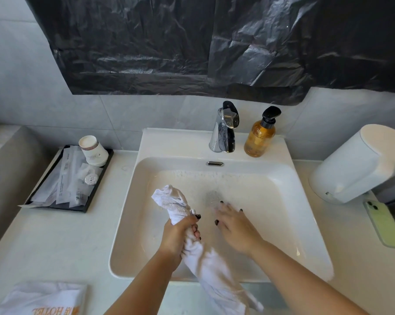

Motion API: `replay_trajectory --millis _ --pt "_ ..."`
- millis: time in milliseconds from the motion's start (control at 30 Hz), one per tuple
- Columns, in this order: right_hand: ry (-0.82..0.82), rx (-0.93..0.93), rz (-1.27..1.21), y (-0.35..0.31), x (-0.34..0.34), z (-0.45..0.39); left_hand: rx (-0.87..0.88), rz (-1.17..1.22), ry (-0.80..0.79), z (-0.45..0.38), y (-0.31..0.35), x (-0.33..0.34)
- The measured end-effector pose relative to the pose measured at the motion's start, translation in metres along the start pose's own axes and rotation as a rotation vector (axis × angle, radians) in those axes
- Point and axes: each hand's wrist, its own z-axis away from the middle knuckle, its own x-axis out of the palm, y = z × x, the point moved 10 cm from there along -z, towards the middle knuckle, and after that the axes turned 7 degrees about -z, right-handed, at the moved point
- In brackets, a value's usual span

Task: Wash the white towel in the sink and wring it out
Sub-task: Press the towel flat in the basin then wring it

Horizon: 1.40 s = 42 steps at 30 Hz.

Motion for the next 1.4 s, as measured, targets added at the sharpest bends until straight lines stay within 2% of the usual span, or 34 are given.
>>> replay_trajectory --millis 133,400,567,667,733,833,933,1033,1133,1233,1300,1400 --pt "0.112 0.061 -0.332 0.000 0.005 0.038 -0.008 -0.040 0.018 0.002 0.000 -0.004" --pt "0.250 0.126 -0.377 0.011 0.005 0.063 -0.026 0.033 0.048 0.015 0.006 -0.006" --pt "0.221 0.116 -0.314 0.002 0.008 0.065 -0.042 0.028 0.078 0.023 0.008 -0.009" --pt "0.247 0.146 -0.594 -0.002 0.005 0.071 -0.042 0.166 0.037 0.024 0.009 -0.006" --pt "0.203 0.141 -0.752 -0.014 0.006 0.077 -0.055 0.336 -0.008 0.028 0.009 -0.001" --pt "0.050 0.082 -0.741 -0.043 0.012 0.078 -0.068 0.526 -0.105 0.042 0.014 0.017" --pt "0.004 0.049 -0.868 -0.063 0.010 0.074 -0.013 0.532 -0.210 0.057 0.039 0.036" --pt "0.093 -0.022 -0.958 -0.074 -0.012 0.076 0.078 0.407 -0.262 0.067 0.071 0.041" --pt "0.263 -0.099 -0.890 -0.083 -0.038 0.081 0.149 0.271 -0.274 0.073 0.087 0.038" --pt "0.397 -0.153 -0.861 -0.089 -0.057 0.083 0.182 0.235 -0.304 0.078 0.094 0.034" --pt "0.456 -0.206 -0.865 -0.095 -0.068 0.086 0.195 0.247 -0.290 0.078 0.097 0.029" --pt "0.528 -0.285 -0.797 -0.107 -0.086 0.090 0.243 0.251 -0.191 0.081 0.106 0.018"
